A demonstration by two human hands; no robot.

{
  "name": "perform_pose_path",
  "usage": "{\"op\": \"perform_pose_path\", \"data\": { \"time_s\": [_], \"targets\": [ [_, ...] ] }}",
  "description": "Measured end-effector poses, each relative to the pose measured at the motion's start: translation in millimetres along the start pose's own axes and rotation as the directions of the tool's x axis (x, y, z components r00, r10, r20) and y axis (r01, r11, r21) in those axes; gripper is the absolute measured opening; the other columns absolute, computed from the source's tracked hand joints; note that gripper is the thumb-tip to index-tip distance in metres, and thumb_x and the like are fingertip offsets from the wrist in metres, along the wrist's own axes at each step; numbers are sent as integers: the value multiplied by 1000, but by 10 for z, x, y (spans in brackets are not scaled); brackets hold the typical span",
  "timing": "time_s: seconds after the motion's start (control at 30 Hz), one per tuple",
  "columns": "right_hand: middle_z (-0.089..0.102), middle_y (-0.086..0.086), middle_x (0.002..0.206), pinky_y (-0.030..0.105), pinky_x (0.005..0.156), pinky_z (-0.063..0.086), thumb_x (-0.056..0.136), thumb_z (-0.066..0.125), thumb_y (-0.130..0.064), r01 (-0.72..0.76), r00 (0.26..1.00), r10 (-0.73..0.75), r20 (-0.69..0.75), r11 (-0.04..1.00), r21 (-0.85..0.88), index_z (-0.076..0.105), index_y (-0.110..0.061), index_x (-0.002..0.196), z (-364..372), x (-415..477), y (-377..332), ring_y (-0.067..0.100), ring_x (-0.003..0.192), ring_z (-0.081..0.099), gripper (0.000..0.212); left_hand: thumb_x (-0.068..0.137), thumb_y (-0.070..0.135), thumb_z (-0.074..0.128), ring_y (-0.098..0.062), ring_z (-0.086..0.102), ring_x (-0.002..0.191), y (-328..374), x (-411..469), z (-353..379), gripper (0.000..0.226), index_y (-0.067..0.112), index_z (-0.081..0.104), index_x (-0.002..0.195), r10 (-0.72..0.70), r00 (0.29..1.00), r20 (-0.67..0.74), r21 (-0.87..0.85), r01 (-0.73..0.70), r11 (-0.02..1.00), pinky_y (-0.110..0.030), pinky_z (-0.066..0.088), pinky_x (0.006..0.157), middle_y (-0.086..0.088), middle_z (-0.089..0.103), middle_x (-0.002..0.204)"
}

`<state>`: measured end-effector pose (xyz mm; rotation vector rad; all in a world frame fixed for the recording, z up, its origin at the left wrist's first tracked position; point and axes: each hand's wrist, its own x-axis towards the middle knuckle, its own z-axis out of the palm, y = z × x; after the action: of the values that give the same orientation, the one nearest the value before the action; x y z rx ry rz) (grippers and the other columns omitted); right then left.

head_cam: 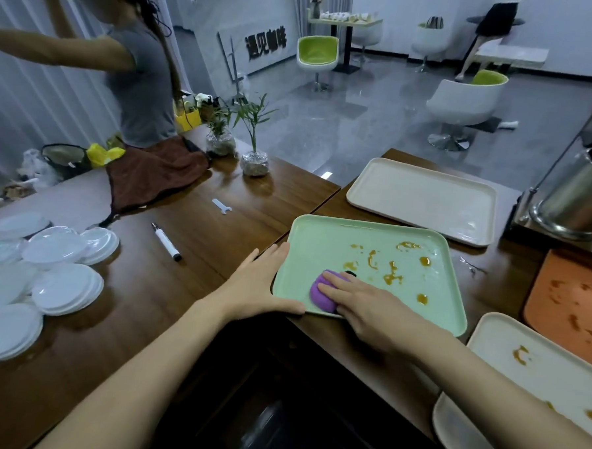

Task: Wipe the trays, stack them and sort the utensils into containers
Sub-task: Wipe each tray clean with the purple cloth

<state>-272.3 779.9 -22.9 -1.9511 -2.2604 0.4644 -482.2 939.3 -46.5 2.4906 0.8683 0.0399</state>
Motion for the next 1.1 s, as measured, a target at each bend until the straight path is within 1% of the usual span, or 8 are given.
{"op": "perform_pose_path", "data": {
  "time_s": [0.07, 0.17, 0.23, 0.3, 0.47, 0.73, 0.9, 1.1],
  "targets": [
    [11, -11, 167, 23, 121, 5, 108, 35, -26, -38, 999, 38, -2, 999, 24, 23, -30, 159, 19, -75, 41, 13, 155, 6, 52, 65, 93, 54, -4, -4, 156, -10, 22, -2, 128, 28, 3, 164, -13, 1000, 14, -5, 13, 1000, -40, -3, 128, 11, 4, 171],
    [10, -12, 167, 23, 121, 7, 108, 35, -24, -59, 998, 60, -34, 997, 39, 22, -32, 159, 27, -104, 17, 12, 154, 6, 53, 74, 97, 22, -11, -3, 157, 56, 136, 1, 111, 31, 14, 164, -63, 998, 20, -9, 63, 998, -43, -6, 127, 8, 6, 171],
    [10, -12, 167, 25, 121, 10, 108, 34, -24, -72, 997, 73, -36, 997, 33, 21, -33, 159, 25, -109, -27, 12, 154, 6, 53, 94, 76, 13, -17, -1, 158, 122, 220, 65, 80, 35, 17, 162, -112, 993, -30, 64, 114, 991, -48, -6, 125, 4, 6, 172],
    [10, -12, 167, 29, 122, 15, 108, 33, -24, -94, 995, 94, -32, 995, 25, 19, -32, 159, 32, -93, -46, 13, 154, 6, 53, 106, 57, 17, -17, -2, 158, 142, 264, 167, 61, 35, 14, 163, -126, 988, -89, 168, 139, 976, -49, -7, 126, 1, 4, 172],
    [12, -5, 167, 35, 122, 25, 107, 34, -24, -175, 983, 170, -71, 982, -69, 16, -27, 160, 76, 248, 129, 22, 153, 13, 56, 107, 52, 26, -16, -7, 158, 59, 257, 222, 63, 31, 9, 164, -103, 991, -84, 226, 119, 967, -48, -9, 126, 0, -1, 172],
    [14, -4, 167, 39, 115, 33, 105, 37, -17, -387, 911, 379, -162, 922, -21, 23, -26, 158, -228, 875, 568, 23, 153, 14, 55, 107, 53, 25, -15, -10, 157, 66, 250, 226, 63, 33, 8, 164, -108, 990, -88, 220, 125, 967, -48, -10, 126, 2, -2, 172],
    [17, -3, 165, 36, 111, 37, 102, 44, -12, -356, 915, 340, -217, 933, -40, 27, -22, 155, -15, 892, 320, 23, 152, 12, 57, 107, 54, 23, -15, -11, 157, 89, 266, 230, 63, 33, 5, 164, -119, 989, -83, 233, 135, 963, -48, -11, 126, 0, -5, 172],
    [15, 0, 167, 34, 115, 33, 105, 44, -16, -358, 908, 334, -253, 932, -53, 19, -21, 158, 33, 1140, 210, 23, 153, 12, 59, 107, 53, 24, -16, -9, 158, 108, 252, 231, 63, 33, 8, 164, -122, 987, -104, 215, 142, 966, -46, -10, 125, 1, -4, 172]
  ]
}}
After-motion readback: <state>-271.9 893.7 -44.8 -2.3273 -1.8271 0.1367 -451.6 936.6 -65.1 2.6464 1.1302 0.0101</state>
